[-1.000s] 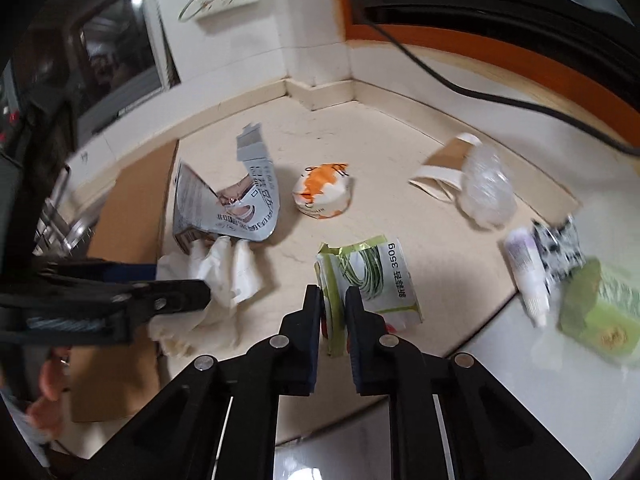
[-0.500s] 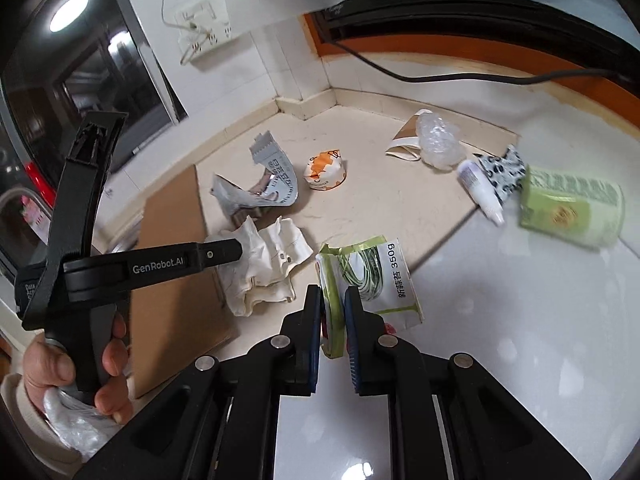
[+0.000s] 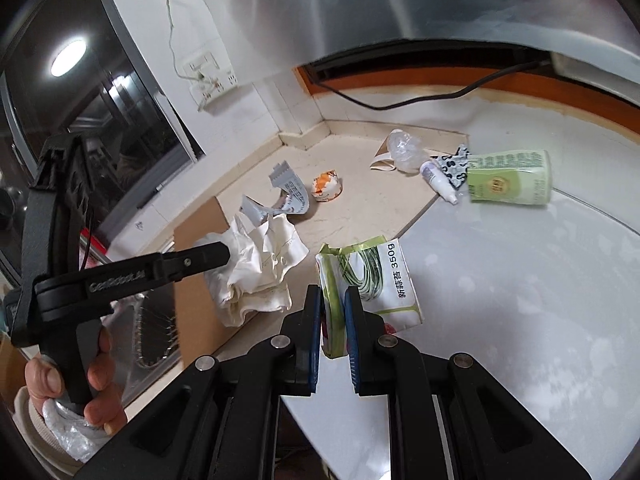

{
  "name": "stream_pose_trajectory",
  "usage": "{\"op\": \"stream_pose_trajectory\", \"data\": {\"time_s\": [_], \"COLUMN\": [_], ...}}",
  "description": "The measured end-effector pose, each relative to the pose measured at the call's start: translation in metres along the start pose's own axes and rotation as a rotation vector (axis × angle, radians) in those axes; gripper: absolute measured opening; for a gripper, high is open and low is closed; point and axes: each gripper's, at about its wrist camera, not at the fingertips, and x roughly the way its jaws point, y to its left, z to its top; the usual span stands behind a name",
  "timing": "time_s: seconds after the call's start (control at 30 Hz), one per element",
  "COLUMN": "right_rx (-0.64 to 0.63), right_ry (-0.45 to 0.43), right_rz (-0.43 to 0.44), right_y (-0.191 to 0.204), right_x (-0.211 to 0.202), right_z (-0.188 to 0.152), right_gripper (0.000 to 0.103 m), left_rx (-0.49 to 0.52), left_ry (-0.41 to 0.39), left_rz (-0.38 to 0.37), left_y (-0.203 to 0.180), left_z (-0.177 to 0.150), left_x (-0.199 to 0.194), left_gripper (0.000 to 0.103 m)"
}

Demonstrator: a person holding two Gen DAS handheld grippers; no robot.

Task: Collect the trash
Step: 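Carry the tissue and green-and-white bag down over the trash bin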

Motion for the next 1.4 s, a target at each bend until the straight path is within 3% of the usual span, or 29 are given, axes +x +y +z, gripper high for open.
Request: {"op": "stream_pose_trajectory", "data": {"time_s": [0.3, 0.67, 1.0, 1.4], "right_rx": [0.020, -0.022, -0.115, -0.242], "right_ry": [-0.019, 0.045, 0.133, 0.291], "right_rz": [0.062, 0.125, 0.079, -0.018], "right_y": [0.010, 0.038, 0.052, 0.047], "right_x": [-0.069, -0.114, -0.108, -0.031], "right_z": [-0.034, -0.103, -0.191, -0.296], "right_gripper": [0.012, 0.012, 0.012, 0.012], "left_rx": [0.074, 0.082, 0.048, -0.004], "left_ry": [-0.008, 0.045, 0.086, 0.210], "left_rz": [-0.048, -0.067, -0.016, 0.054], "left_y": [-0.031, -0.027, 0.005, 0.050], "left_z": [-0.050, -0.134, -0.224, -0.329], "left_x": [-0.069, -0.103, -0.067, 0.032], "left_gripper": [0.018, 0.019, 0.019, 0.019]}}
